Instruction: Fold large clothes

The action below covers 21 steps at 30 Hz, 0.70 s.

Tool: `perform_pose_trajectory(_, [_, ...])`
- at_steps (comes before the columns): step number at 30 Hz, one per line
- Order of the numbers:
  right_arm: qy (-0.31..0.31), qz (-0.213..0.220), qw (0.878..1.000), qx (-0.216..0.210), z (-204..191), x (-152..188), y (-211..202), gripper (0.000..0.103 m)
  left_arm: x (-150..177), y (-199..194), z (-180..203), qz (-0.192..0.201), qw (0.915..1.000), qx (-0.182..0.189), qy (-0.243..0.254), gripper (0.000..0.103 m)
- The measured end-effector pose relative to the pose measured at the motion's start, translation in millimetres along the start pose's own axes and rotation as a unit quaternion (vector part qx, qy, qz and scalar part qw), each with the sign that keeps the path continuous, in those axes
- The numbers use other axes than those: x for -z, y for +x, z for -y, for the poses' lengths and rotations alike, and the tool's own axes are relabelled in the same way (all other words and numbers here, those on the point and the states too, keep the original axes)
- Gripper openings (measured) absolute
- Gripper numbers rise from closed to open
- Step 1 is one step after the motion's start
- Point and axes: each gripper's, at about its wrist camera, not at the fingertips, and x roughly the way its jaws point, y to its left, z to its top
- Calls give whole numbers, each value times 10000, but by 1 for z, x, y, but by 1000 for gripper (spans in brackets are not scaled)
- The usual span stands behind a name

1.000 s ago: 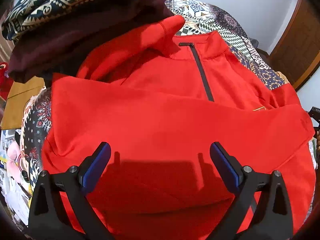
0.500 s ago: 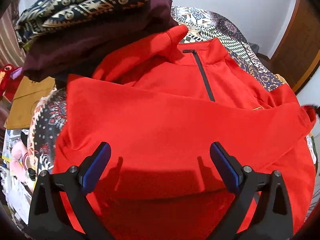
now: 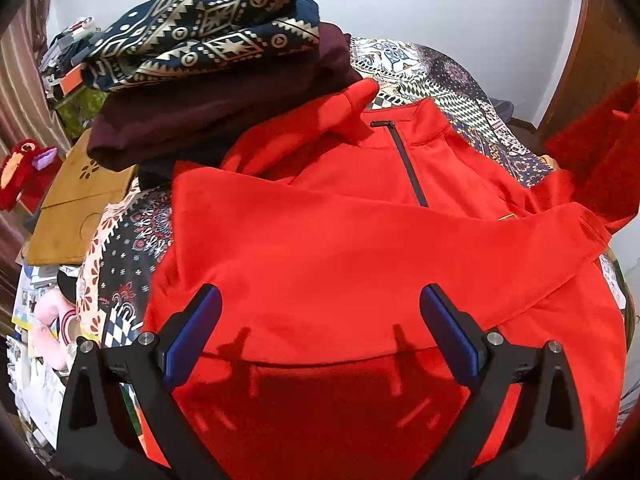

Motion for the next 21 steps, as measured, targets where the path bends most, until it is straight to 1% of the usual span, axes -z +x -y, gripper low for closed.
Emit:
perform_pose_trajectory(1, [-84,-204,9997,-119,-10,10,14,5,1,-1,-2,6,10000,-3,-17,100])
perform_pose_trajectory(3, [-230,-578,9979,-203,-21,30,40,5,5,-4,-7,12,10000,-17,-54,100])
perform_pose_trajectory(5, [-336,-1026,9940,-170,-26,54,65,6,9,-5,-12,-11,9999,-33,-104,100])
perform_pose_trajectory(7, [-381,-1486,9882,-26,-24,81,87,9,12,-5,-16,-45,9999,-49,-147,100])
perform_pose_trajectory(9, [-372,-1830,9824,83,-18,101,102,9,15,-5,-21,-97,9997,-42,-216,100])
perform_pose_trajectory(11, [-352,-2078,9775,76,-13,111,104,9,16,-6,-23,-129,9996,-4,-268,100])
perform_pose_trajectory(14, [-391,-2168,9754,126,-8,120,93,11,13,-6,-21,-144,9994,56,-301,100])
perform_pose_trajectory(16, [-472,-2083,9767,202,-4,120,81,16,8,-6,-15,-144,9995,105,-259,100])
perform_pose_trajectory(17, [-513,-2001,9781,248,-1,119,74,22,3,-6,-9,-139,9996,147,-207,100])
perform_pose_trajectory(18, [-562,-1866,9802,342,4,117,66,25,0,-5,-5,-135,9996,176,-172,100])
perform_pose_trajectory(20, [-624,-1641,9831,525,7,112,53,37,-11,-3,9,-123,9995,300,-21,100])
perform_pose_trajectory(21, [-621,-1495,9849,611,13,109,45,40,-18,-1,18,-140,9991,385,56,100])
